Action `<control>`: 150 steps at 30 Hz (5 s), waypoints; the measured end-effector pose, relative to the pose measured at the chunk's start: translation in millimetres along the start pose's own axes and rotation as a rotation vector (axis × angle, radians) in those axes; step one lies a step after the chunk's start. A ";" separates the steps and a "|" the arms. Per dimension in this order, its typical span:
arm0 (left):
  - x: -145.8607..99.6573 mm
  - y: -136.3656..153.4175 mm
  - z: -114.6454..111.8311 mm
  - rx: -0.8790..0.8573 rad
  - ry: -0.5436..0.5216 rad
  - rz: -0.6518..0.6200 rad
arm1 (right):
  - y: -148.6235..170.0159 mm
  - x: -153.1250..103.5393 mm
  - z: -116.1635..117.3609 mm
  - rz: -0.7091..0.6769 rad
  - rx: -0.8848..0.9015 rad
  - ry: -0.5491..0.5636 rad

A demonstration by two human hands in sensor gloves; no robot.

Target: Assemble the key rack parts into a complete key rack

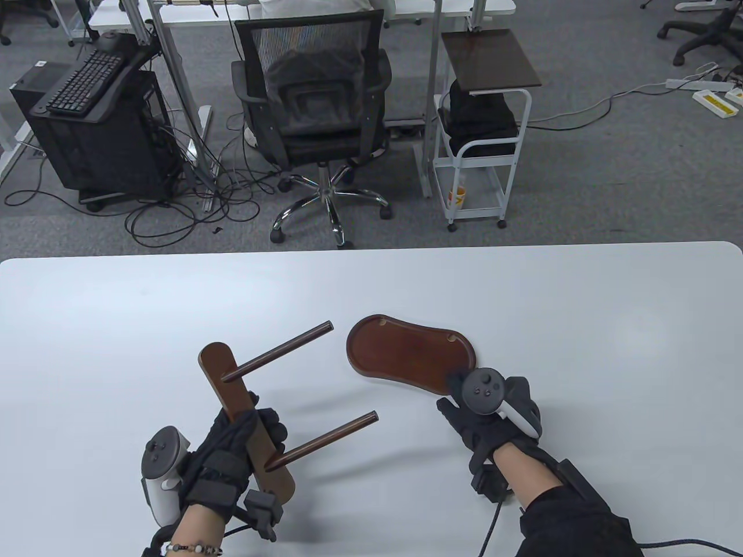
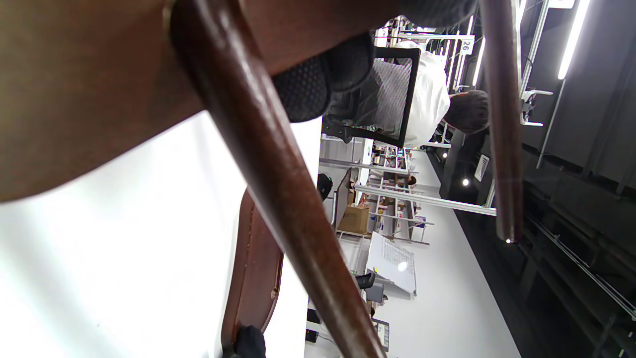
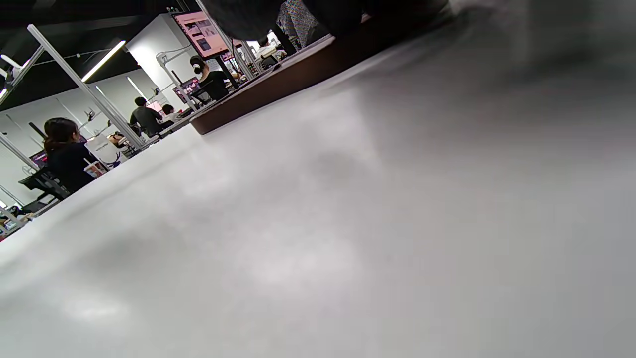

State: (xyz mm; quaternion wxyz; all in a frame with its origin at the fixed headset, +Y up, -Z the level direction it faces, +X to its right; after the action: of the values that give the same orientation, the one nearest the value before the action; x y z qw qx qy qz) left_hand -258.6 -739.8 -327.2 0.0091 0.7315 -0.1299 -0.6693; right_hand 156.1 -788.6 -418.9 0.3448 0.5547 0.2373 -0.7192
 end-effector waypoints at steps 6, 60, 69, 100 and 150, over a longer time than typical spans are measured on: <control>0.1 0.7 -0.6 0.003 0.005 0.003 | 1.3 -1.5 -0.6 0.005 0.018 -0.007; 2.1 6.1 -8.9 0.036 0.044 0.014 | -17.8 -115.4 48.2 -0.293 -0.118 -0.313; 2.6 8.6 -12.7 0.053 0.055 0.027 | -18.3 -115.5 48.1 -0.295 -0.114 -0.325; 23.4 -58.1 -97.4 -0.216 0.081 -0.156 | -156.8 -127.9 1.3 -0.814 -0.026 0.047; -0.8 -153.4 -59.0 0.042 0.285 -0.808 | -173.5 -158.2 -98.6 -1.018 0.489 0.276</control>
State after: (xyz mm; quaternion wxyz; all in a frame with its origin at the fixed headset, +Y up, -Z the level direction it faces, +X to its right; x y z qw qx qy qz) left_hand -173.5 -600.9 -349.0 -0.2508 0.8088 0.1561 -0.5084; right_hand 110.2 -567.7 -300.9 -0.2165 0.5229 0.3439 -0.7493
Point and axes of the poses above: the tracker on the back of each hand, its own y axis roughly to the little-finger side, its own x axis roughly from the wrist to the fingertips, z = x × y, the point moved 5 cm from there along x, roughly from the wrist to the fingertips, and after that the axes turned 15 degrees about x, right-handed, at the moved point
